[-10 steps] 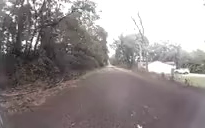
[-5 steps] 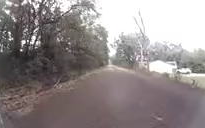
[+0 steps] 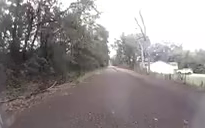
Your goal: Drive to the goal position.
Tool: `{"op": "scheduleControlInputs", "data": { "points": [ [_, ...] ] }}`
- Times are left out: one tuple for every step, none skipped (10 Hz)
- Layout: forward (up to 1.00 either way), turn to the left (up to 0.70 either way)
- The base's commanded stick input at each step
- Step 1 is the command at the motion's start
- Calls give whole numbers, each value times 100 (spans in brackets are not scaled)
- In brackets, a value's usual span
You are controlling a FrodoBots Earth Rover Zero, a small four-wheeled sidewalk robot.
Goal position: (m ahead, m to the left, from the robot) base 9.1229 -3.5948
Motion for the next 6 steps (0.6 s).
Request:
{"op": "scheduleControlInputs", "data": {
  "points": [
    [70,0],
    [70,0],
    [70,0],
    [70,0],
    [70,0],
    [70,-5]
  ]
}}
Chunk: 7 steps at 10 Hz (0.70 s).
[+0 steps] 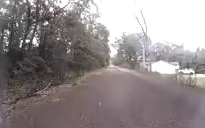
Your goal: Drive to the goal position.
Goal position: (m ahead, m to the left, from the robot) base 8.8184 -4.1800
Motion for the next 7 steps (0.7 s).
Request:
{"op": "scheduleControlInputs", "data": {
  "points": [
    [70,-17],
    [70,-30],
    [70,-19],
    [70,0],
    [70,0],
    [70,0],
    [70,0]
  ]
}}
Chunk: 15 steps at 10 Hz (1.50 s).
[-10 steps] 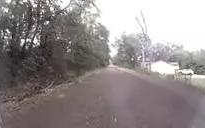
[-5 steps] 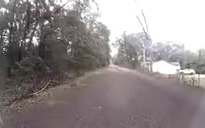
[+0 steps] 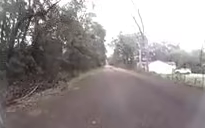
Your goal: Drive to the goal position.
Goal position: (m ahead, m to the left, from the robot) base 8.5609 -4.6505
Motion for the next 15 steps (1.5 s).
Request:
{"op": "scheduleControlInputs", "data": {
  "points": [
    [70,0],
    [70,0],
    [70,0],
    [70,0],
    [70,-10],
    [70,-20],
    [70,-6],
    [70,0],
    [70,0],
    [70,0],
    [70,0],
    [70,0],
    [70,0],
    [70,0],
    [70,0]
  ]
}}
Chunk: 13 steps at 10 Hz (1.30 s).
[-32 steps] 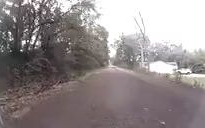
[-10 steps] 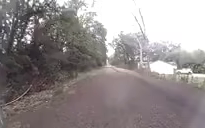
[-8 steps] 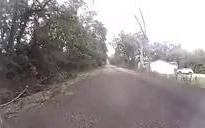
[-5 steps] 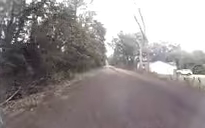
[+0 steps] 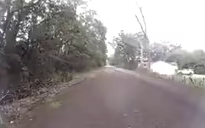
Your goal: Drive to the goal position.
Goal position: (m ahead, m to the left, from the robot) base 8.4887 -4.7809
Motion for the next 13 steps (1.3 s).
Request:
{"op": "scheduleControlInputs", "data": {
  "points": [
    [70,0],
    [70,0],
    [70,0],
    [70,0],
    [70,0],
    [70,0],
    [70,0],
    [70,0],
    [70,0],
    [70,0],
    [70,0],
    [70,0],
    [70,0]
  ]
}}
